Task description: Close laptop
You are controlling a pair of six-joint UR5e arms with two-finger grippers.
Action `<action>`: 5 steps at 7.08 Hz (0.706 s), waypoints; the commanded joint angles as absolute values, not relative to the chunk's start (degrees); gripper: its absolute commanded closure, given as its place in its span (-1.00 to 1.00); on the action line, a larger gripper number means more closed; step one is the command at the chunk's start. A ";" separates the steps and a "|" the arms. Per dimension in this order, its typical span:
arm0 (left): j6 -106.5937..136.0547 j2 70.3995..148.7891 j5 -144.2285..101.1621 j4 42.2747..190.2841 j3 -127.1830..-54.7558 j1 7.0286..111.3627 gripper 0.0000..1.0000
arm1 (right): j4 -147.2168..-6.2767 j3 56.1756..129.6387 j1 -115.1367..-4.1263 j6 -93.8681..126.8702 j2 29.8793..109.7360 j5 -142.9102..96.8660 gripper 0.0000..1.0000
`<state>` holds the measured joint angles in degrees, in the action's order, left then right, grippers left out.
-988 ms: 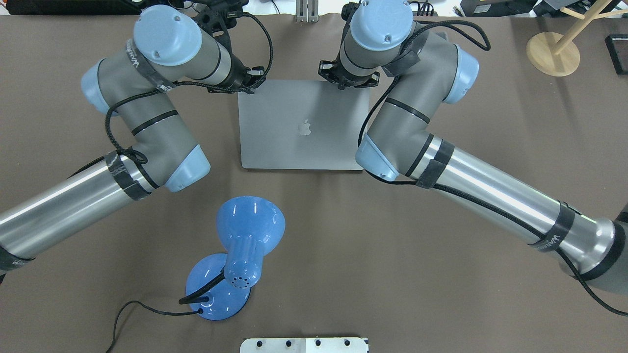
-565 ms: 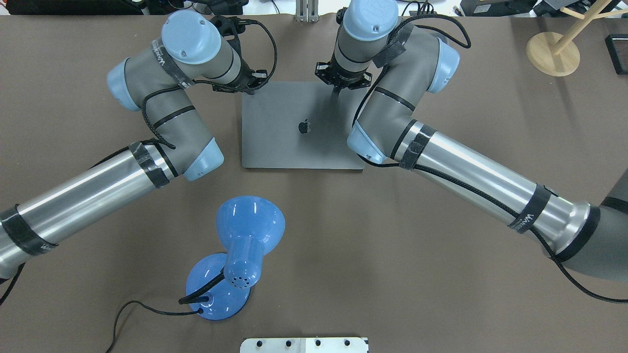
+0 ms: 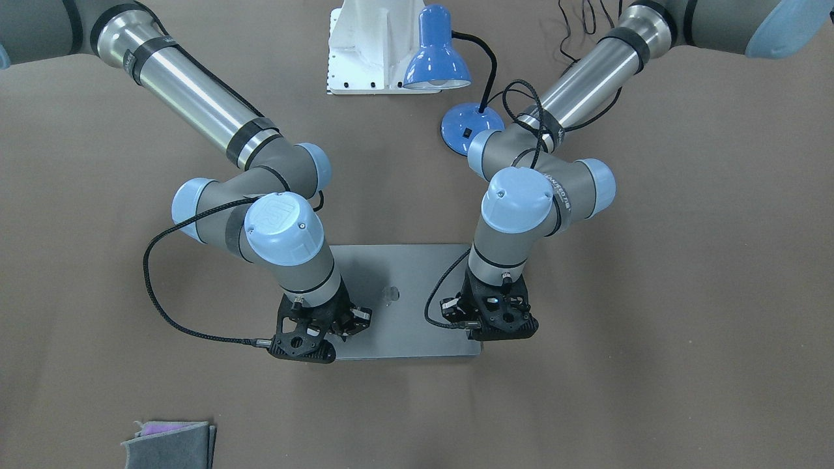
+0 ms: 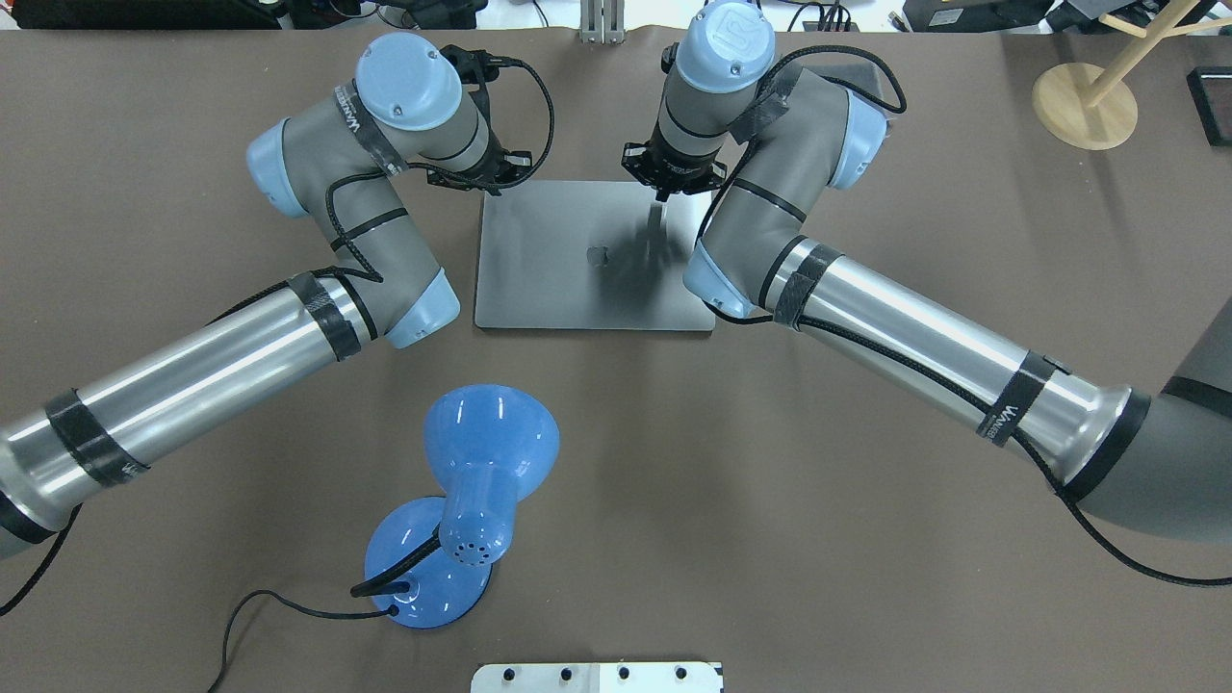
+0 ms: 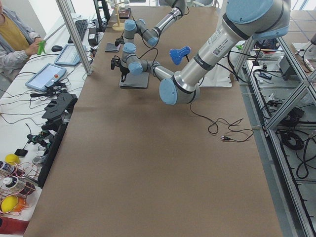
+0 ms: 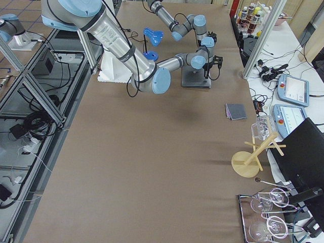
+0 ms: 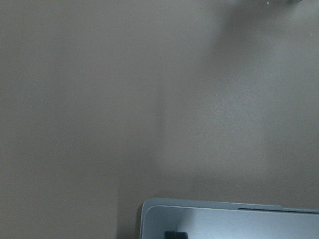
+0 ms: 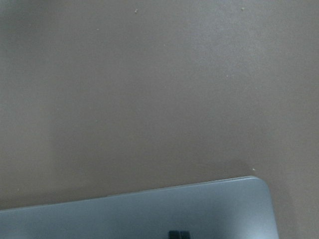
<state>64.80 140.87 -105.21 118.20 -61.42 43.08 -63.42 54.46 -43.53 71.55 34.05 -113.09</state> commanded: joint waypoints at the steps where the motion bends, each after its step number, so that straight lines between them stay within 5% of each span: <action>1: 64.16 140.98 -105.73 118.21 -60.73 42.89 1.00 | -62.93 53.96 -43.85 71.54 34.36 -115.30 1.00; 2: 60.77 140.11 -110.34 117.34 -63.17 45.50 1.00 | -63.45 56.66 -46.38 70.50 35.84 -120.19 1.00; 5: 49.53 122.15 -126.63 104.10 -89.38 56.48 1.00 | -74.28 86.14 -57.69 61.23 56.82 -129.60 1.00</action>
<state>55.07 130.11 -121.78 109.41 -78.20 52.10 -67.33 75.27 -51.86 66.84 49.82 -125.14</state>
